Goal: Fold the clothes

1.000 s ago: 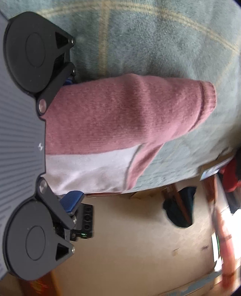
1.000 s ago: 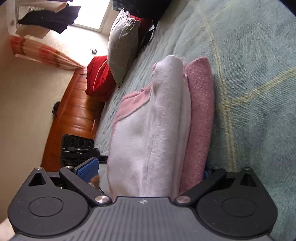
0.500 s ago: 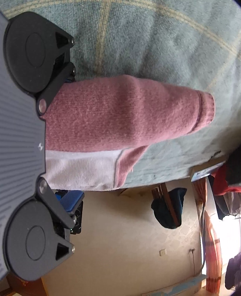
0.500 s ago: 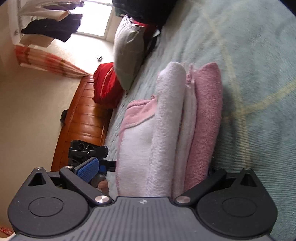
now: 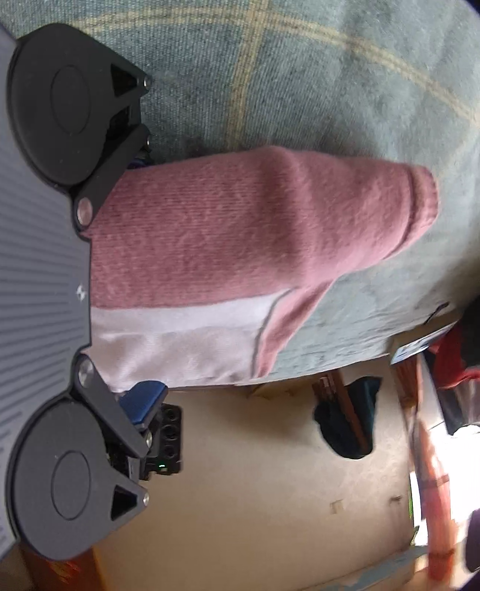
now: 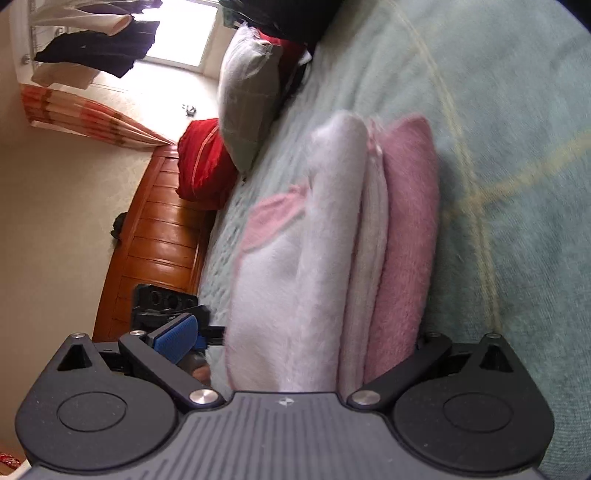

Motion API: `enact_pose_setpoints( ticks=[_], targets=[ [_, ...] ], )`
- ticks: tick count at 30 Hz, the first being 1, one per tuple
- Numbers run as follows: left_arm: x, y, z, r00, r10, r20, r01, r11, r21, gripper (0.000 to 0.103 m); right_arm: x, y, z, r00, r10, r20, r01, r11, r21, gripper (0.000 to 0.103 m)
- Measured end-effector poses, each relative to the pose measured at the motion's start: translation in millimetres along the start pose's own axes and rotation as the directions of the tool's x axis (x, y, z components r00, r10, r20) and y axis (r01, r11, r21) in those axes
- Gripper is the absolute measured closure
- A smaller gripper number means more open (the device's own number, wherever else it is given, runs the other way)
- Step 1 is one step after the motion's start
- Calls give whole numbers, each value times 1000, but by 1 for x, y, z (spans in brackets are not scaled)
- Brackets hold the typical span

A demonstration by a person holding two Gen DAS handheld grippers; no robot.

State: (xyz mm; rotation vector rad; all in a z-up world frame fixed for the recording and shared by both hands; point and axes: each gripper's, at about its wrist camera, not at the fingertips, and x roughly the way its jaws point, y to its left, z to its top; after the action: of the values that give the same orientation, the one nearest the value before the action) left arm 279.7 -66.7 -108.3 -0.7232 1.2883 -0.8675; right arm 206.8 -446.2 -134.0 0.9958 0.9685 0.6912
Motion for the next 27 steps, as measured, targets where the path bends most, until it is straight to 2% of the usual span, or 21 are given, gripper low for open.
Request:
enact_pose_setpoints(
  ticks=[3, 6, 10, 16, 27],
  targets=[
    [7, -7, 6, 1000, 24, 3, -24, 999, -40, 2, 1, 3, -1, 1000, 13, 2, -13, 1000, -10, 0],
    [3, -11, 9, 1000, -15, 18, 16, 997, -71, 2, 0, 12, -1, 999, 36, 1, -35, 999, -15, 0],
    [-7, -17, 10, 997, -69, 38, 72, 995, -67, 2, -2, 22, 0, 999, 43, 0, -43, 998, -34, 0],
    [-12, -35, 11, 998, -51, 48, 52, 998, -25, 2, -3, 35, -1, 999, 47, -3, -47, 997, -56, 0],
    [-57, -38, 0, 993, -53, 107, 53, 999, 6, 2, 11, 70, -7, 998, 54, -44, -59, 991, -120, 0]
  ],
)
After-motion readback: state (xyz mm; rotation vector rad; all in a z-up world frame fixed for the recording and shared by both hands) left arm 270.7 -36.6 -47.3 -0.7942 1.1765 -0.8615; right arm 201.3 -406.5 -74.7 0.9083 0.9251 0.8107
